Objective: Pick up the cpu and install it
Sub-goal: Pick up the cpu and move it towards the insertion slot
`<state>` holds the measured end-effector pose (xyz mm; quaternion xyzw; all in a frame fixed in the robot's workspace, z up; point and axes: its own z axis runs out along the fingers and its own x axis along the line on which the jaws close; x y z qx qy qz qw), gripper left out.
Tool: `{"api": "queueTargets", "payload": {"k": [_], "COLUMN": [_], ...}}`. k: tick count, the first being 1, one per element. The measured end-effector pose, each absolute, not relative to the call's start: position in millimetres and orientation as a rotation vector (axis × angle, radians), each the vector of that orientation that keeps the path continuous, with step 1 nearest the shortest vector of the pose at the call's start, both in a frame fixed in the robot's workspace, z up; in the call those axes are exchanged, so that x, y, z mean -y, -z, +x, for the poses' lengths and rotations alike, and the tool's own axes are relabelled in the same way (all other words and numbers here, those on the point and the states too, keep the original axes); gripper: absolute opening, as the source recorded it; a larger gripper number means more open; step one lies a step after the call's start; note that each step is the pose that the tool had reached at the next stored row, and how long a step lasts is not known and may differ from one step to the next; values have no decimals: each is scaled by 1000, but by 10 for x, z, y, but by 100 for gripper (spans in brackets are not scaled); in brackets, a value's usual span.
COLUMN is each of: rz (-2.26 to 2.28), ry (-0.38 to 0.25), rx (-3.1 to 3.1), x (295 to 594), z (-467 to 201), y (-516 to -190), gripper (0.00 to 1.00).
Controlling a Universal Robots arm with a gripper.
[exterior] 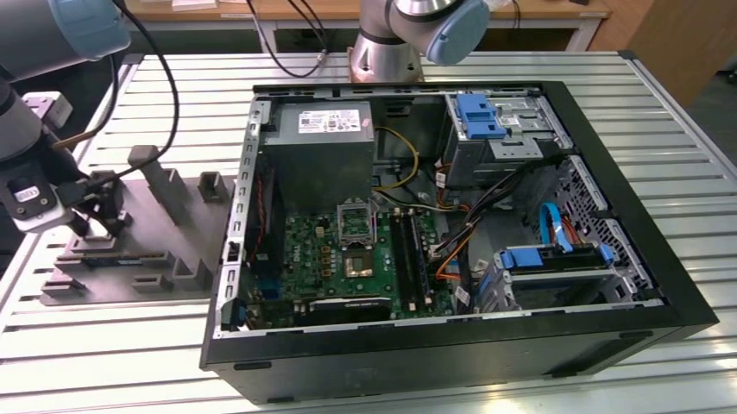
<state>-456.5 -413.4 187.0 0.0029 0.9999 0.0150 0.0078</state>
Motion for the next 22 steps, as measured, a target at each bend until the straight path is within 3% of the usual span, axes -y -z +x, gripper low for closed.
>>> {"api": "queueTargets", "payload": {"k": [22], "rz": [9], "ry": [-61], "rx": [-3125], "x": [4134], "z": [-4565], "y": [-1884], "gripper": [47]}}
